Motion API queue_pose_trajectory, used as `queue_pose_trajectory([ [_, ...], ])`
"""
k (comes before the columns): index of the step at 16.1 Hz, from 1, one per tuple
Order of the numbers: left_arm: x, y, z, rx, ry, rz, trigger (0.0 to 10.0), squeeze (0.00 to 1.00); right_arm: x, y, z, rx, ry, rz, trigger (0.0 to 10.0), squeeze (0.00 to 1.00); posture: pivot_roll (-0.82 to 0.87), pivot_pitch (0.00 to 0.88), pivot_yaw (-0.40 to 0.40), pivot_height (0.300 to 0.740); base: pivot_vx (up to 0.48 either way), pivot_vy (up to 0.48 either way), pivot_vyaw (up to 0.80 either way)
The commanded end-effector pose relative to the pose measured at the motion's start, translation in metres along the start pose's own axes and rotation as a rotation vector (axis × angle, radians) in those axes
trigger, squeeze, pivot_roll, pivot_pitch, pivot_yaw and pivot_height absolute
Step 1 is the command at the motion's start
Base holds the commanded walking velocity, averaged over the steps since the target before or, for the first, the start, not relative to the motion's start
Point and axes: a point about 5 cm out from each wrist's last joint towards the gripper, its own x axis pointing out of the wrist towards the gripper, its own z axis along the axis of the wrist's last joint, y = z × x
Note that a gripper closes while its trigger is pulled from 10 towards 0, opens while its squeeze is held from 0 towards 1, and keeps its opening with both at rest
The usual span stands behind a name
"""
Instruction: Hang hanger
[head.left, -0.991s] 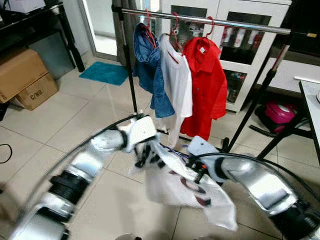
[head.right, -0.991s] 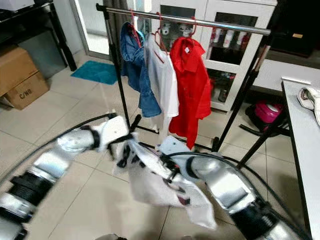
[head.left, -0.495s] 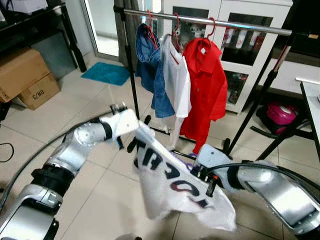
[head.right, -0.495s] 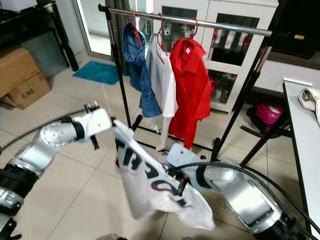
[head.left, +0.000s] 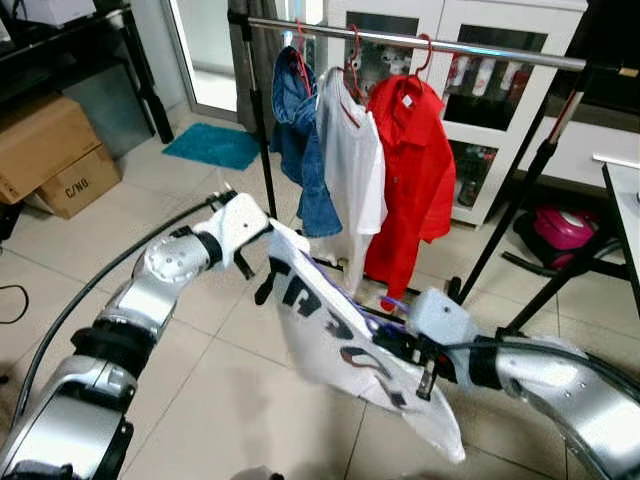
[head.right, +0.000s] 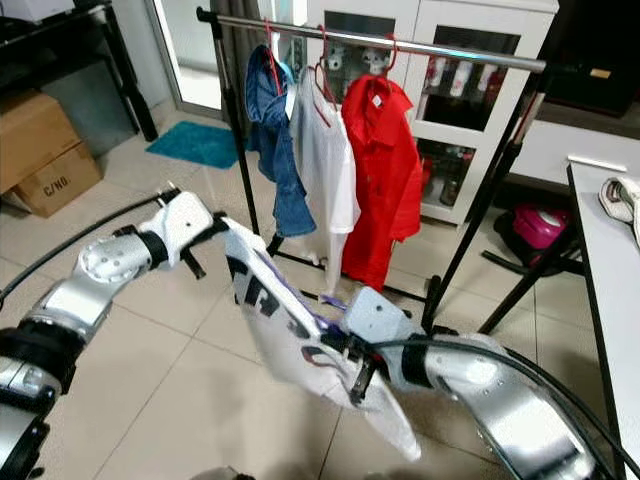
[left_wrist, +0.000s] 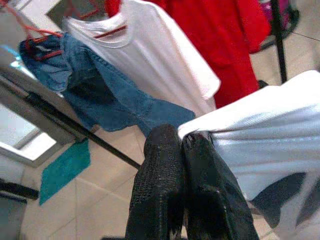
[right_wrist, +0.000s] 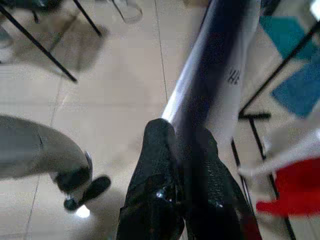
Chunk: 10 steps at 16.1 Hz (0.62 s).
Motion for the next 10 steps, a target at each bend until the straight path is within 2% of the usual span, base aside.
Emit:
queue_pose_trajectory([
  [1, -0.050, 0.091, -0.016, -0.144, 0.076, 0.528, 0.0, 0.00, -0.011, 0.019, -0.044, 0.145, 0.179, 0.130, 0.0, 0.00, -0.11, 0.000, 0.047, 0.740, 0.000, 0.000, 0.00],
  [5, -0.046, 0.074, -0.035, -0.254, 0.110, 0.445, 0.0, 0.00, -0.010, 0.013, -0.021, 0.159, -0.016, 0.096, 0.0, 0.00, -0.11, 0.000, 0.049, 0.740, 0.000, 0.000, 0.00],
  [6, -0.043, 0.070, -0.033, -0.262, 0.087, 0.412, 0.0, 0.00, -0.011, 0.012, -0.019, 0.138, -0.011, 0.094, 0.0, 0.00, -0.11, 0.000, 0.049, 0.740, 0.000, 0.000, 0.00],
  [8, -0.031, 0.058, -0.015, -0.213, -0.001, 0.269, 0.0, 0.00, -0.005, 0.004, -0.026, 0.104, 0.085, 0.025, 0.0, 0.00, -0.11, 0.000, 0.048, 0.740, 0.000, 0.000, 0.00],
  [9, -0.031, 0.058, -0.015, -0.213, -0.001, 0.269, 0.0, 0.00, -0.005, 0.004, -0.026, 0.104, 0.085, 0.025, 0.0, 0.00, -0.11, 0.000, 0.048, 0.740, 0.000, 0.000, 0.00],
  [10, -0.012, 0.039, 0.012, -0.132, -0.097, 0.115, 0.0, 0.00, 0.012, -0.007, -0.030, 0.104, 0.166, -0.019, 0.0, 0.00, -0.11, 0.000, 0.054, 0.740, 0.000, 0.000, 0.00],
])
